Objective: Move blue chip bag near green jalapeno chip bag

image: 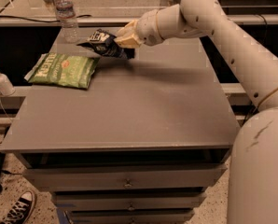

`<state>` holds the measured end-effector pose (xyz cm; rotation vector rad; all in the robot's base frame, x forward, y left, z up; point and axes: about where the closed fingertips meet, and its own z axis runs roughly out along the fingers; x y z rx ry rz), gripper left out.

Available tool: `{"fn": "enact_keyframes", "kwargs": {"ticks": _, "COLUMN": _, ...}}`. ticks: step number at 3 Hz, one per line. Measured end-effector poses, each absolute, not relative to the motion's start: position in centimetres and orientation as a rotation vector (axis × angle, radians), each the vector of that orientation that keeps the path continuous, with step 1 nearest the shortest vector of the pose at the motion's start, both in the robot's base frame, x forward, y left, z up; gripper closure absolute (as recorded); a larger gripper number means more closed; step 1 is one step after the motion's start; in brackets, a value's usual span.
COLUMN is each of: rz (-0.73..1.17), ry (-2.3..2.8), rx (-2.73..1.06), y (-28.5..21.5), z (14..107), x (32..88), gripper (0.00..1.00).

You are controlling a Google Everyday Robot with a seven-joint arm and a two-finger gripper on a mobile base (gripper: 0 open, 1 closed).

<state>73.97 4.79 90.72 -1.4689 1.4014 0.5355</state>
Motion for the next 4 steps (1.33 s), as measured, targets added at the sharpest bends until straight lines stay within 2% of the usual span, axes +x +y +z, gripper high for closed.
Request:
{"fn": "enact_keyframes", "kwargs": {"ticks": 1, "rz": 0.570, "ry": 1.376, "rx": -1.490, "y": 7.0, "z": 90.8, "x": 72.7, "gripper": 0.82}}
{"fn": "enact_keyframes", "kwargs": {"ticks": 4, "rz": 0.599, "ry": 1.391, "rx": -1.486, "y": 8.3, "z": 90.1, "x": 70.5, "gripper": 0.12}}
